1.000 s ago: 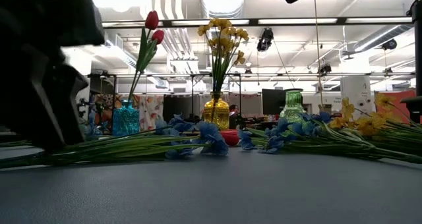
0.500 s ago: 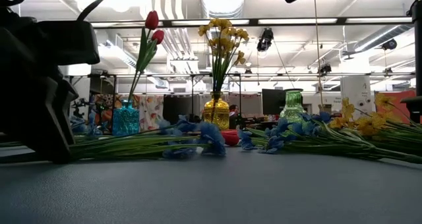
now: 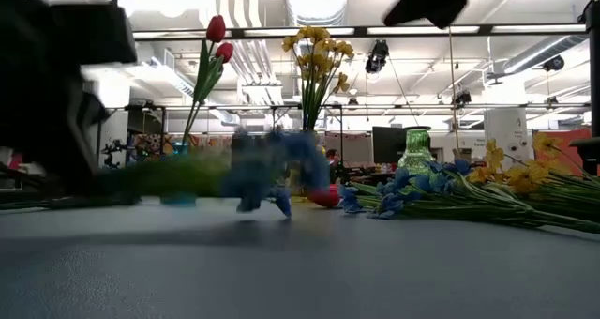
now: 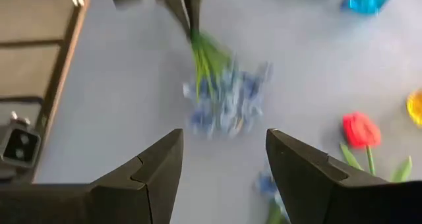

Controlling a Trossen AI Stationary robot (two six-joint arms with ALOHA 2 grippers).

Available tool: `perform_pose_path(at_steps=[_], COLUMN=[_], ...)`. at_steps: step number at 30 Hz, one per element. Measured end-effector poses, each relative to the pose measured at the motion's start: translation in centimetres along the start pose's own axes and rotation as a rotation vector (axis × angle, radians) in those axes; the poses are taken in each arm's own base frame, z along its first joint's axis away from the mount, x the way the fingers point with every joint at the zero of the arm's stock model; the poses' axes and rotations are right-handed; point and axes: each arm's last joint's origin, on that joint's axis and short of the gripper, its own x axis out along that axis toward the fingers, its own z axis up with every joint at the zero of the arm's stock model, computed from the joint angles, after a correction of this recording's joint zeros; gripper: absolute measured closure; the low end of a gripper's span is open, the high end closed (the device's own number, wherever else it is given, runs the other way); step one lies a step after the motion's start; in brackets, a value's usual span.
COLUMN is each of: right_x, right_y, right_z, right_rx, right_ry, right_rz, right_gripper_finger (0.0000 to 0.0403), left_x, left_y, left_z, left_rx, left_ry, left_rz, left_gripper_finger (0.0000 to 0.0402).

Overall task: Sort flowers into vase by color
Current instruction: Put the bottom left blue flowers into the green vase

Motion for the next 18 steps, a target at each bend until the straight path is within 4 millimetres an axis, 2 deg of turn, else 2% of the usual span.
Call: perform_pose_path(at_steps=[6,9,13,18], right_x=[-0.2,0.0,0.9,2.4], right_y=[-0.4,-0.4,-0.3,-0.1], right_z=[-0.9,-1.0,-1.6,-2.2], right_rx=[0.019,0.01,-0.026,-0.052], right_ry=[0.081,0.054,-0.046,-0.29], right_rz=[-0.052,-0.064,-0.052,-0.001], right_gripper_finger=[0.0193,0.0193,0.0193,0.0193], left_x=[-4.4,-6.5,-8.9,-10.1], left_y=[1.0,1.3,1.2,1.1], left_z=[2.3,3.5,5.2,6.6], left_rx=[0.032,0.069,0.148,0.261], left_ry=[-0.16,-0.294,-0.503,-0.751], left_rz=[-0.077,-0.122,-0.194,-0.236], left_gripper_finger=[0.0398,0.0398,0.0398,0.0398])
